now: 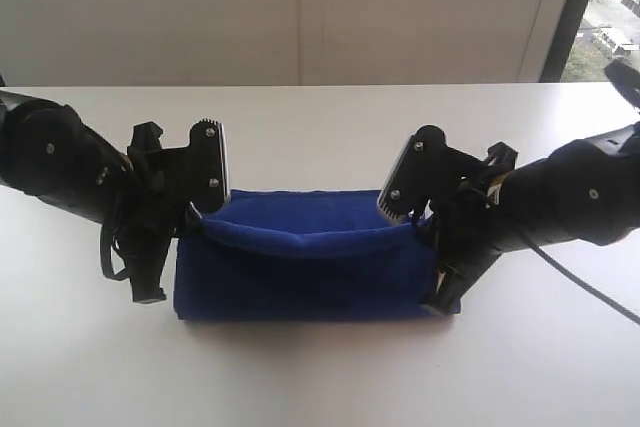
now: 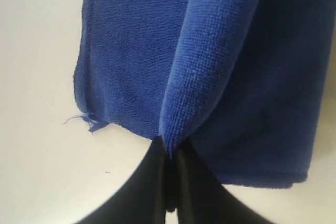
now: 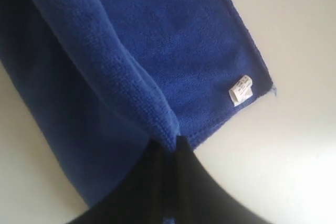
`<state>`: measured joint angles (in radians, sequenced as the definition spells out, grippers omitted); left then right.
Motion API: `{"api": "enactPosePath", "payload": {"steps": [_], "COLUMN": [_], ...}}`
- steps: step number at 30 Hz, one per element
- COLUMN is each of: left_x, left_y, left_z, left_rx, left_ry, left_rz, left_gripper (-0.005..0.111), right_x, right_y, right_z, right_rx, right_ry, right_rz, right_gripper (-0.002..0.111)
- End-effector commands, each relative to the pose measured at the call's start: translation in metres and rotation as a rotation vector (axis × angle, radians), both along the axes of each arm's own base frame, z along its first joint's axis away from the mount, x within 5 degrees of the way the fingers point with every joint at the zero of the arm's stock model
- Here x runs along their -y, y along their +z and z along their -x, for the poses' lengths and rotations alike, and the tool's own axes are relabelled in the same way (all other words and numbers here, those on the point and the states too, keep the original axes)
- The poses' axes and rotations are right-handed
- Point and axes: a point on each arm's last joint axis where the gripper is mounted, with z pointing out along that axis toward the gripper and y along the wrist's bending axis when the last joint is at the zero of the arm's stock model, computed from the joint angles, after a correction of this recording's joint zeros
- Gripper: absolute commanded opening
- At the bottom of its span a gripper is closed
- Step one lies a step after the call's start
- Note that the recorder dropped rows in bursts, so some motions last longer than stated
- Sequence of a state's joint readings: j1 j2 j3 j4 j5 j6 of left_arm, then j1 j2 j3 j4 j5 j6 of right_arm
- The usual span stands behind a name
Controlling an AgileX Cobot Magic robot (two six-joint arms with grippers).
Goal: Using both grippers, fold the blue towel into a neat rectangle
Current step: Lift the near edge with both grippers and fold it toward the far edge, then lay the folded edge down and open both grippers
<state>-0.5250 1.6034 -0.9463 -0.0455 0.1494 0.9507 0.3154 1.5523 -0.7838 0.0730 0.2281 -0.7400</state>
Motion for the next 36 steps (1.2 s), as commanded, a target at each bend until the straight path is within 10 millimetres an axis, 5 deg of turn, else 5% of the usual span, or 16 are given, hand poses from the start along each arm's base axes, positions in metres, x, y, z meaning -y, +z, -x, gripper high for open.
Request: {"api": "enactPosePath", "payload": {"steps": [1, 11, 24, 36], "left_x": [0.002, 0.009, -0.005, -0.004], "left_y": [-0.01, -0.03, -0.017, -0.047], "left_z": [-0.007, -0.024, -0.047, -0.06], "left_rx": [0.023, 0.113, 0.309, 0.319], "left_ry": [0.027, 0.039, 0.119, 0.138], "left_rz": [0.022, 0.054, 0.141, 0.131], "left_gripper": [0.0, 0.0, 0.0, 0.0], "right_x": [0.004, 0.004, 0.008, 0.015], "right_y": [-0.004, -0.009, -0.016, -0.031], "right_z": [-0.014, -0.042, -0.07, -0.078], "right_rx": [0.016, 0.06, 0.116, 0.124], "right_ry": [-0.041, -0.068, -0.104, -0.141], "right_rz": [-0.014, -0.025, -0.041, -0.048], "right_gripper": [0.0, 0.0, 0.0, 0.0]}}
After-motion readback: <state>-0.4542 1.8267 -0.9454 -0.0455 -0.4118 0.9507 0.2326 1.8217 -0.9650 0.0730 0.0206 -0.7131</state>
